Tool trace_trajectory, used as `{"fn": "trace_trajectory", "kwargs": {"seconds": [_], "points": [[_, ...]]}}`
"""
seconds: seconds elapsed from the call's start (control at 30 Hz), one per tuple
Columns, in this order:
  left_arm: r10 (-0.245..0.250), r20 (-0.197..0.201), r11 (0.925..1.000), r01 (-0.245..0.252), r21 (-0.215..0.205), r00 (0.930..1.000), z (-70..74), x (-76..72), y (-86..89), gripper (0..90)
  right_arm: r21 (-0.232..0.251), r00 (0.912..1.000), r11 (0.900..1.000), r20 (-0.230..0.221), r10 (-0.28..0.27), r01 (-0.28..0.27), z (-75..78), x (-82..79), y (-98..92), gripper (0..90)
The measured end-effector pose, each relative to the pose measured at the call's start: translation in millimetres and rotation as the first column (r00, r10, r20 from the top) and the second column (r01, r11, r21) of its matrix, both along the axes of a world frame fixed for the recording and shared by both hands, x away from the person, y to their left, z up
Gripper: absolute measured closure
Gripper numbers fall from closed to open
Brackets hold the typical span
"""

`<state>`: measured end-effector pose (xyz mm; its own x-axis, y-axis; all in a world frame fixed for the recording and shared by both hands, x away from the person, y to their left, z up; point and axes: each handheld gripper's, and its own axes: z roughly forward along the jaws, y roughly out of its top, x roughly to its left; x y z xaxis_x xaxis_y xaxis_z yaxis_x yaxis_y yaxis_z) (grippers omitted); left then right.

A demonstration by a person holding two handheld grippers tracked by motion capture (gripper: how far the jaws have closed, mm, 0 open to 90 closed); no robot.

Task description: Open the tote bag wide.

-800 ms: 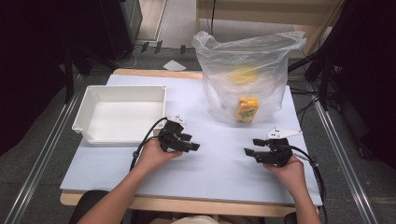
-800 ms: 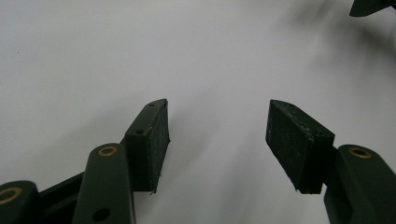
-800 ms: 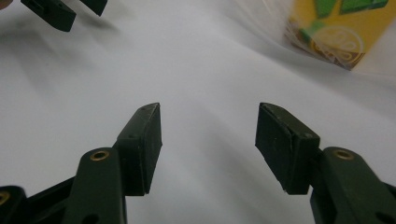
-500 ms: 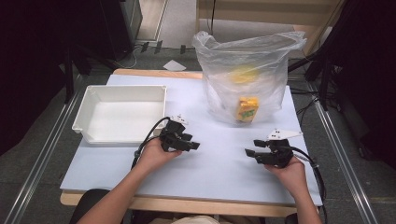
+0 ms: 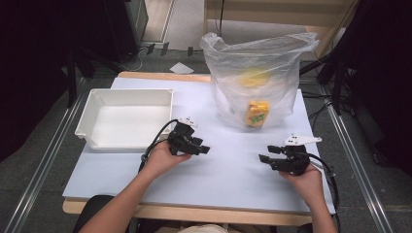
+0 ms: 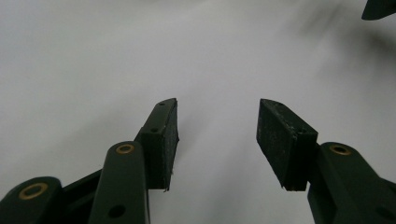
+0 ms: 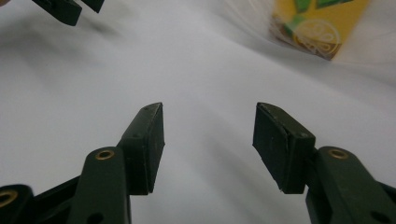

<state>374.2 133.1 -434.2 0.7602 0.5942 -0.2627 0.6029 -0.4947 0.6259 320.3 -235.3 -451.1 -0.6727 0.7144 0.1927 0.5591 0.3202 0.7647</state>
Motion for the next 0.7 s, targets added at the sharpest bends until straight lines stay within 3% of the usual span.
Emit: {"fn": "trace_trajectory", "kwargs": {"seconds": [0.13, 0.23, 0.33, 0.47, 0.53, 0.63, 0.7], "points": [[0.039, 0.026, 0.9992, -0.039, -0.007, 0.9989, 11.6, 1.1, -0.4, 48.4, 0.018, 0.9996, 1.000, 0.017, -0.022, 0.022, 4.4, -0.8, -5.9, 46.5], [0.054, 0.018, 0.9983, -0.053, -0.024, 0.9984, 19.1, 5.4, -0.8, 47.3, 0.039, 0.9986, 0.998, 0.011, -0.052, 0.051, 8.9, 3.1, -13.3, 50.7], [0.055, 0.022, 0.9979, -0.054, -0.036, 0.9982, 28.0, 11.0, -2.0, 46.7, 0.058, 0.9977, 0.996, -0.010, -0.067, 0.067, 13.9, 6.8, -20.1, 54.4], [0.034, 0.042, 0.9988, -0.033, -0.035, 0.9985, 41.2, 20.9, -3.7, 45.5, 0.077, 0.9976, 0.995, 0.000, -0.069, 0.069, 23.1, 14.3, -32.6, 57.7], [0.017, 0.041, 0.9985, -0.015, -0.053, 0.9990, 47.7, 26.8, -3.7, 44.6, 0.074, 0.9988, 0.996, 0.019, -0.046, 0.044, 28.9, 19.6, -39.1, 60.9], [0.004, 0.023, 0.9991, -0.003, -0.042, 0.9997, 56.4, 36.3, -4.6, 44.5, 0.068, 0.9975, 0.998, 0.069, 0.014, -0.018, 39.6, 28.7, -46.0, 63.8], [0.007, 0.038, 0.9989, -0.006, -0.046, 0.9992, 60.8, 41.0, -5.2, 44.2, 0.069, 0.9956, 0.997, 0.084, 0.041, -0.047, 48.7, 36.5, -49.3, 67.1]]}}
